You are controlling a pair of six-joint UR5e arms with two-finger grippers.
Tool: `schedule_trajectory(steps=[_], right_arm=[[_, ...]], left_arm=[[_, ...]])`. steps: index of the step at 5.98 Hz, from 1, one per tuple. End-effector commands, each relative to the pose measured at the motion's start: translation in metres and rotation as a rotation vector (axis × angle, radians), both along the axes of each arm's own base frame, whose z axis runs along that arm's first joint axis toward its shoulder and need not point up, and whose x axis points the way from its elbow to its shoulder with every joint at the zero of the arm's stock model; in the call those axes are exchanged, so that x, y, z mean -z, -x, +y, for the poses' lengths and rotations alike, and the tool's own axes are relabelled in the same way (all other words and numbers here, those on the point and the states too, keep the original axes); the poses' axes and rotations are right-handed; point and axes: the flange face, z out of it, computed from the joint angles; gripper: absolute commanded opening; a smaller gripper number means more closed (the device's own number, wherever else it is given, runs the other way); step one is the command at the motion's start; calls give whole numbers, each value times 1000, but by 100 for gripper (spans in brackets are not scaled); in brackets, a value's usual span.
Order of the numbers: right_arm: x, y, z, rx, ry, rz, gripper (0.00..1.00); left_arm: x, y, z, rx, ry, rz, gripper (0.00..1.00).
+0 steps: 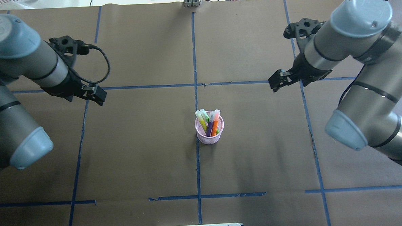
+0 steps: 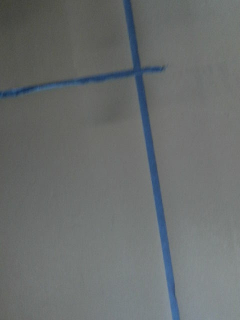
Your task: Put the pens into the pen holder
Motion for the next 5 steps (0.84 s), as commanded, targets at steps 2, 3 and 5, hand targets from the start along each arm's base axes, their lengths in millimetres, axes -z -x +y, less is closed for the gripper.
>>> schedule_trajectory(steps=[2, 3, 5], right_arm=[[-112, -144, -16, 143, -92, 38, 100], [-164, -211, -5, 169, -107, 53, 100], [-260, -304, 22, 176, -70, 64, 100]], left_arm=[[-111, 169, -23, -99, -57, 2, 100], [-159, 238, -22, -114, -65, 28, 100], [-255, 332, -4, -84, -19, 69, 100]])
